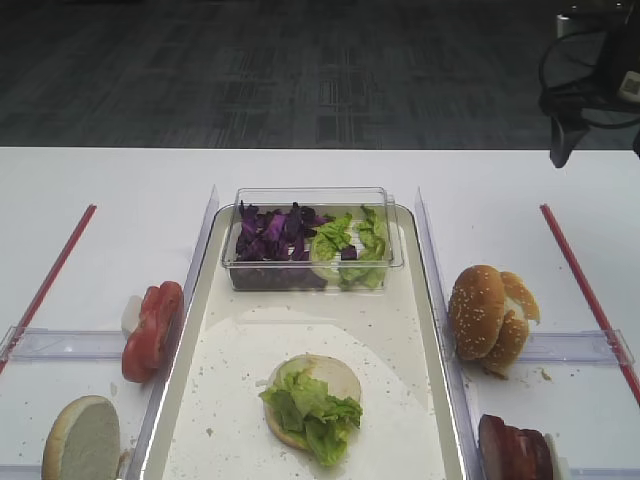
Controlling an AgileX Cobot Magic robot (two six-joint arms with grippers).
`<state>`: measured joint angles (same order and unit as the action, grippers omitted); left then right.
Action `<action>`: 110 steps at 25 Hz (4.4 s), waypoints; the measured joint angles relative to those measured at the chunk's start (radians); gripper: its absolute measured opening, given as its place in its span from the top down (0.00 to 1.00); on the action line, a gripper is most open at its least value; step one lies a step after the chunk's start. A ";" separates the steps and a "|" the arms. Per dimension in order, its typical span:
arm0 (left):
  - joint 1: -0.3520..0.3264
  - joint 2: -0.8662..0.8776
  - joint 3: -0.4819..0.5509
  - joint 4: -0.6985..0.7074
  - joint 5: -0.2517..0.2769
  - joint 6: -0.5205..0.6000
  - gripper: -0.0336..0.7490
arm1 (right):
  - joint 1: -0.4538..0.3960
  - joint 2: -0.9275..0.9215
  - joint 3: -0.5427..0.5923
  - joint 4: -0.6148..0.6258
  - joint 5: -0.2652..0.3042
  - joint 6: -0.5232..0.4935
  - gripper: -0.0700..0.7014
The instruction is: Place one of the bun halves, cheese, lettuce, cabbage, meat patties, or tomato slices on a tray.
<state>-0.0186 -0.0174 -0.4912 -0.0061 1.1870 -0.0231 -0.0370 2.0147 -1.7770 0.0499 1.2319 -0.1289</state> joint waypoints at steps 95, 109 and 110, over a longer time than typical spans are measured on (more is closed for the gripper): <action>0.000 0.000 0.000 0.000 0.000 0.000 0.43 | -0.025 -1.977 1.297 -0.018 -0.103 0.104 0.03; 0.000 0.000 0.000 0.000 0.000 0.000 0.43 | 0.052 -2.030 1.297 -0.031 -0.103 0.120 0.03; 0.000 0.000 0.000 0.000 0.000 0.000 0.43 | 0.052 -2.030 1.297 -0.033 -0.103 0.124 0.03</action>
<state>-0.0186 -0.0174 -0.4912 -0.0061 1.1870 -0.0231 0.0150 -0.0155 -0.4797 0.0167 1.1284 -0.0052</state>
